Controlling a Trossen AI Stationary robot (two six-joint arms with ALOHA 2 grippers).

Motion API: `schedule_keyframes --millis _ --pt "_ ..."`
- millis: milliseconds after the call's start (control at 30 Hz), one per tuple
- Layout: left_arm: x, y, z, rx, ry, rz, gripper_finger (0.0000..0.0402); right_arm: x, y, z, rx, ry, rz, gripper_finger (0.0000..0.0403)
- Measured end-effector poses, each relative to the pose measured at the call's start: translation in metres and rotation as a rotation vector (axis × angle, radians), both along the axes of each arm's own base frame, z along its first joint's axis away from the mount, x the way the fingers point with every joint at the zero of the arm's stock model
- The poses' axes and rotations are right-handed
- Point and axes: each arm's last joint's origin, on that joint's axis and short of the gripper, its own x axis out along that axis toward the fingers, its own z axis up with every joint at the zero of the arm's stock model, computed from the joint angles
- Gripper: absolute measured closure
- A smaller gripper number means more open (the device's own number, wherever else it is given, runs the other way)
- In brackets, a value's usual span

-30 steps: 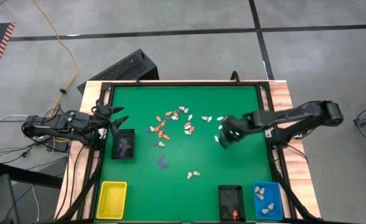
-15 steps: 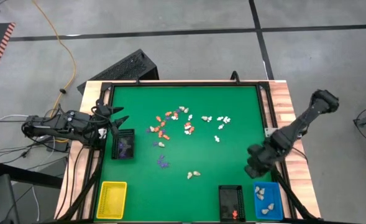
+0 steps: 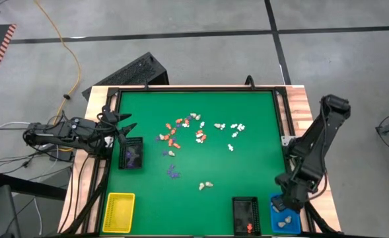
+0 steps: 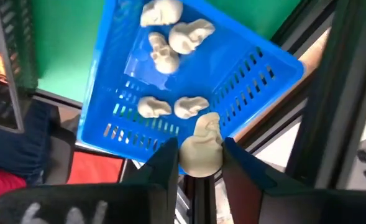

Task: Sort Halloween decoration
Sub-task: Put the white skull toy into the blue basket, then put the white skeleton toy into the yellow basket

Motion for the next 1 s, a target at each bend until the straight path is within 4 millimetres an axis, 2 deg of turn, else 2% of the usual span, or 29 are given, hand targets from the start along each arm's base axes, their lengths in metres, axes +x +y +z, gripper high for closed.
schedule_keyframes --millis 267,400,633,800,1000 --pt "0.000 0.000 0.000 0.001 -0.003 0.005 0.0181 0.006 0.003 -0.002 0.010 -0.021 0.004 0.0199" --pt "0.000 0.000 0.000 0.001 -0.004 0.005 0.0181 0.007 0.001 -0.003 -0.007 -0.054 0.020 0.0176" --pt "0.000 0.000 0.000 0.001 -0.003 0.005 0.0181 0.029 -0.010 -0.001 -0.054 -0.291 0.085 0.0184" --pt "0.000 0.000 0.000 0.004 -0.002 0.006 0.0181 0.045 -0.023 -0.001 -0.074 -0.359 0.129 0.0194" --pt "0.000 0.000 0.000 0.004 -0.002 0.007 0.0181 0.043 -0.022 -0.001 -0.078 -0.385 0.196 0.0204"
